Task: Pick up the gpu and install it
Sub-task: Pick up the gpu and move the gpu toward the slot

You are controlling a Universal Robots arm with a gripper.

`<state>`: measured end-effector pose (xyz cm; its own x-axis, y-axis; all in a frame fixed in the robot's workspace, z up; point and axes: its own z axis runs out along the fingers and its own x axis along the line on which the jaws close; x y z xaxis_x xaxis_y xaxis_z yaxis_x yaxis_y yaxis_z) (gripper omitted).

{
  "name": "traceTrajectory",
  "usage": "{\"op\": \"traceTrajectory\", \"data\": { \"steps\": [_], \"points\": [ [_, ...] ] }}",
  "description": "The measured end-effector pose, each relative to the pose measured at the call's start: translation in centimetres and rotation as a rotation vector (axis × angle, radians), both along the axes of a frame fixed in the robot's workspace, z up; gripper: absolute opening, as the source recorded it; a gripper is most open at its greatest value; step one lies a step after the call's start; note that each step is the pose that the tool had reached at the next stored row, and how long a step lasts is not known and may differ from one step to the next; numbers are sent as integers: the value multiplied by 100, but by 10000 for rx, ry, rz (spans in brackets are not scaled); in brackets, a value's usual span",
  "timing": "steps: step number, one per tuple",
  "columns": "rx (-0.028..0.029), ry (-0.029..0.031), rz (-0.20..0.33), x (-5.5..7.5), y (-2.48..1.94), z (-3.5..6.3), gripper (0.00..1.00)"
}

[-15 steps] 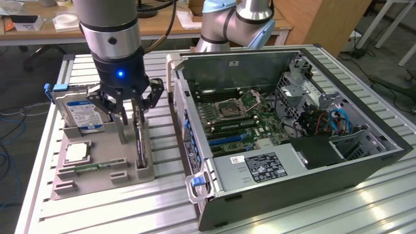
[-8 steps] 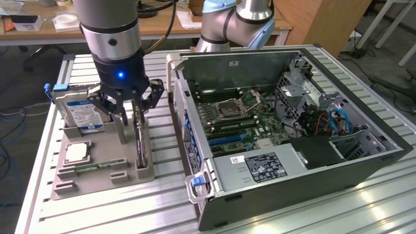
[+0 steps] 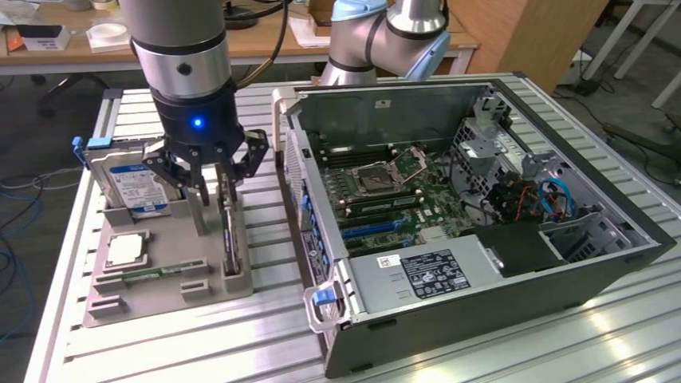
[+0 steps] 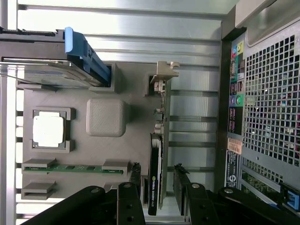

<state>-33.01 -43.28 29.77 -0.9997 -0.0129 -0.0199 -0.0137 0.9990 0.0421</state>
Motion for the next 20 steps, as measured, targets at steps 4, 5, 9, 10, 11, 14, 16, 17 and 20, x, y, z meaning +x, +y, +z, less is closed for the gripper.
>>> {"op": "traceTrajectory", "data": {
  "steps": [4, 5, 9, 10, 11, 14, 16, 17, 20],
  "points": [
    [0, -1, -1, -1, -1, -5, 42],
    [0, -1, -1, -1, -1, -7, 42],
    [1, -5, 0, 0, -5, -14, 42],
    [1, -5, 0, 1, -7, -16, 42],
    [1, -6, 0, 1, -8, -17, 42],
    [0, -4, 0, 0, -13, -21, 42],
    [0, -5, 0, 0, -17, -24, 42],
    [0, -5, 0, 0, -18, -26, 42],
    [0, -4, 0, 0, -24, -29, 42]
  ]
}}
